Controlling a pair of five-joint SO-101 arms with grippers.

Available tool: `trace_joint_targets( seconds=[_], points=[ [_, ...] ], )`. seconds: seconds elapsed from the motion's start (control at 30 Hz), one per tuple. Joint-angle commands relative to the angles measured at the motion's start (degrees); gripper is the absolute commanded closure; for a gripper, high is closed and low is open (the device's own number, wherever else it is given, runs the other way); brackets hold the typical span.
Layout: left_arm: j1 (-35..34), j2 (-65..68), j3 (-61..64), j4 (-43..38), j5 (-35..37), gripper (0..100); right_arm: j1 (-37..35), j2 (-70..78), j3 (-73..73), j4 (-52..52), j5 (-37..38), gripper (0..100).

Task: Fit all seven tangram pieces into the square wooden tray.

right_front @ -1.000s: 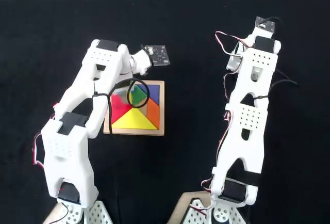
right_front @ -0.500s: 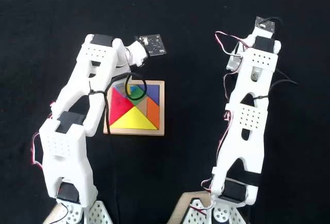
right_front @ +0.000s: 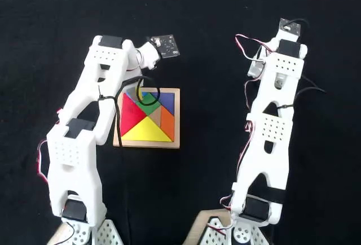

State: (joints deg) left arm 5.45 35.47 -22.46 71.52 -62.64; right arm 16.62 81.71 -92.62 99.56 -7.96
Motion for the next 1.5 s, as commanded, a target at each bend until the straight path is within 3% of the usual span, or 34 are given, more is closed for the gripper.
trace_joint_targets(
  seconds=[0.0,0.17,0.4,0.57,0.7,0.9,1.13,1.3,1.47],
  points=[
    [-0.66,-0.53,-3.30,-0.18,0.97,72,-0.88,-0.22,-2.86,1.23,0.62,98.7],
    [-0.84,-1.58,-6.11,0.35,6.51,72,-0.88,-0.22,-2.86,1.14,0.62,98.7],
    [-1.10,-9.58,-17.27,17.05,13.98,72,-0.88,-0.22,-2.86,0.88,0.62,98.7],
    [-3.38,-18.55,-24.40,24.44,24.26,77,-0.97,-0.13,-2.86,0.97,0.62,98.8],
    [-7.25,-27.43,-28.09,29.45,33.32,82,-0.97,-0.04,-2.86,1.14,0.62,98.8],
    [-19.30,-39.47,-19.82,29.36,45.89,97,-0.88,-4.70,-2.51,1.67,0.44,98.8],
    [-27.30,-50.73,-9.89,29.27,50.11,97,3.52,-20.97,0.31,1.76,0.44,98.8],
    [-27.03,-56.70,-9.01,29.27,50.90,97,5.10,-35.65,5.14,1.76,0.44,98.8],
    [-25.19,-61.54,-9.19,29.19,50.90,97,0.88,-51.38,13.76,1.76,0.44,98.8]
  ],
)
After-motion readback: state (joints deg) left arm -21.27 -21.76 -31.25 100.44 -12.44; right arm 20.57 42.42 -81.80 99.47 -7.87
